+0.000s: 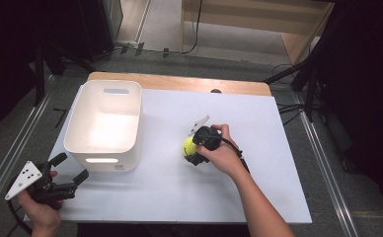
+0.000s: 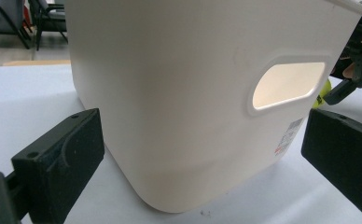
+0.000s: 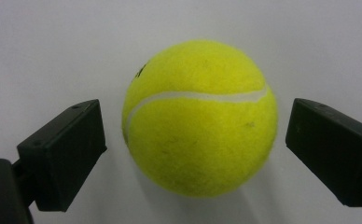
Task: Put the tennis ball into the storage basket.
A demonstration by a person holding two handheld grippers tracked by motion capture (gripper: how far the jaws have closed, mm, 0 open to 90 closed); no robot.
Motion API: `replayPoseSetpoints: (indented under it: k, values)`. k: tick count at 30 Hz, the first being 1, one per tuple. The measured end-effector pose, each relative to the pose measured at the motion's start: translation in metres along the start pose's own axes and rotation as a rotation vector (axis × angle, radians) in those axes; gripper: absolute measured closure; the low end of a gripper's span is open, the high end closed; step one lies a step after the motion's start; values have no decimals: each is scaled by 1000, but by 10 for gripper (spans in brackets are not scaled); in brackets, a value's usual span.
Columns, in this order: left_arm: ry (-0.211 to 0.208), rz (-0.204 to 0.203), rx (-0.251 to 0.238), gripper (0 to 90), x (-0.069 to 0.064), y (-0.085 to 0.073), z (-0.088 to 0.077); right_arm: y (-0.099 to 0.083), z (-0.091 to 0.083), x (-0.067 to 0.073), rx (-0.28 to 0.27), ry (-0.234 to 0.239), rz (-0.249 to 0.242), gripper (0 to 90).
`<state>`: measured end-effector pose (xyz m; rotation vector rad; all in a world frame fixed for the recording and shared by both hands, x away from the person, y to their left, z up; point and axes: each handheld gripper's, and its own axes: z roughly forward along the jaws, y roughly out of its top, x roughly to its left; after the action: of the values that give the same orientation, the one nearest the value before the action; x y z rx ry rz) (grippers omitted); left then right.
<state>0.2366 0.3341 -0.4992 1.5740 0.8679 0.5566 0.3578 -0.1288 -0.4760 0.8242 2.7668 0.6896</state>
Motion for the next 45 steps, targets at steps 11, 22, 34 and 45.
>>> replayPoseSetpoints:
  k: [11, 22, 34, 45]
  values:
    - [0, 1, 1, 0, 0, 0, 0, 2, 5, 1, 14, 1, 2, 112]
    - [1, -1, -3, 0, 0, 0, 0, 4, 3, 0, 31, -8, -12, 233]
    - [2, 0, -1, 0, 0, 0, 0, 9, -5, -2, 16, -2, -10, 234]
    - [1, -1, -3, 0, 0, 0, 0, 15, -11, -4, 13, 20, -16, 235]
